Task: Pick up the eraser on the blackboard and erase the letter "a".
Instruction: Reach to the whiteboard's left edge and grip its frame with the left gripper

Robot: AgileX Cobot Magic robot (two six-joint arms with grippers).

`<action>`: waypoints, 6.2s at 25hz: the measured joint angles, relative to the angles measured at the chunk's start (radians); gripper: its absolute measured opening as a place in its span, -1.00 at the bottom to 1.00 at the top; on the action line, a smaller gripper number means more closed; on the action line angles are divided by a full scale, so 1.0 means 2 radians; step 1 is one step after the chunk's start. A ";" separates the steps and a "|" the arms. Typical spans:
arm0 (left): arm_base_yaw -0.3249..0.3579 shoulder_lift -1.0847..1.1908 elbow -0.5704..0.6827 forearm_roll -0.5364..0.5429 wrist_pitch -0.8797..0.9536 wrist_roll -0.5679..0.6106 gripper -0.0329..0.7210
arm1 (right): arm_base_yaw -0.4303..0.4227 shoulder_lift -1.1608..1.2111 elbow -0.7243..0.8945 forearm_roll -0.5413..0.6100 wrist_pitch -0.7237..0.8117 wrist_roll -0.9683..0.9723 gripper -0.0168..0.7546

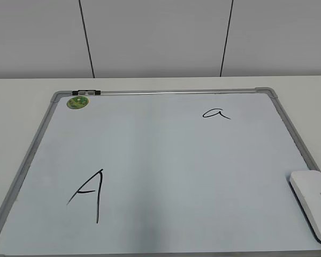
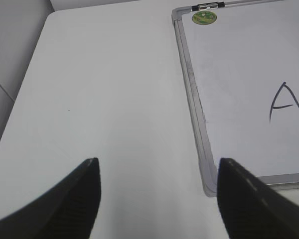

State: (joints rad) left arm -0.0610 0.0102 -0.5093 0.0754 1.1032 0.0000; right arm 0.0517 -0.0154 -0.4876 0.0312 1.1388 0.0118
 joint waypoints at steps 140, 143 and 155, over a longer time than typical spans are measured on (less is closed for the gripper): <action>0.081 1.107 -0.515 -0.269 -0.007 0.182 -0.52 | 0.003 0.000 0.000 0.000 0.001 0.000 0.57; 0.081 1.107 -0.515 -0.270 -0.006 0.182 -0.54 | 0.003 0.000 0.000 0.000 0.001 0.000 0.57; 0.081 1.107 -0.517 -0.270 -0.002 0.182 -0.57 | 0.003 0.000 0.000 0.000 0.001 0.000 0.56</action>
State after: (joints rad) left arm 0.1016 2.2244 -1.5434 -0.4648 1.0989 0.3632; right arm 0.0571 -0.0154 -0.4876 0.0312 1.1406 0.0118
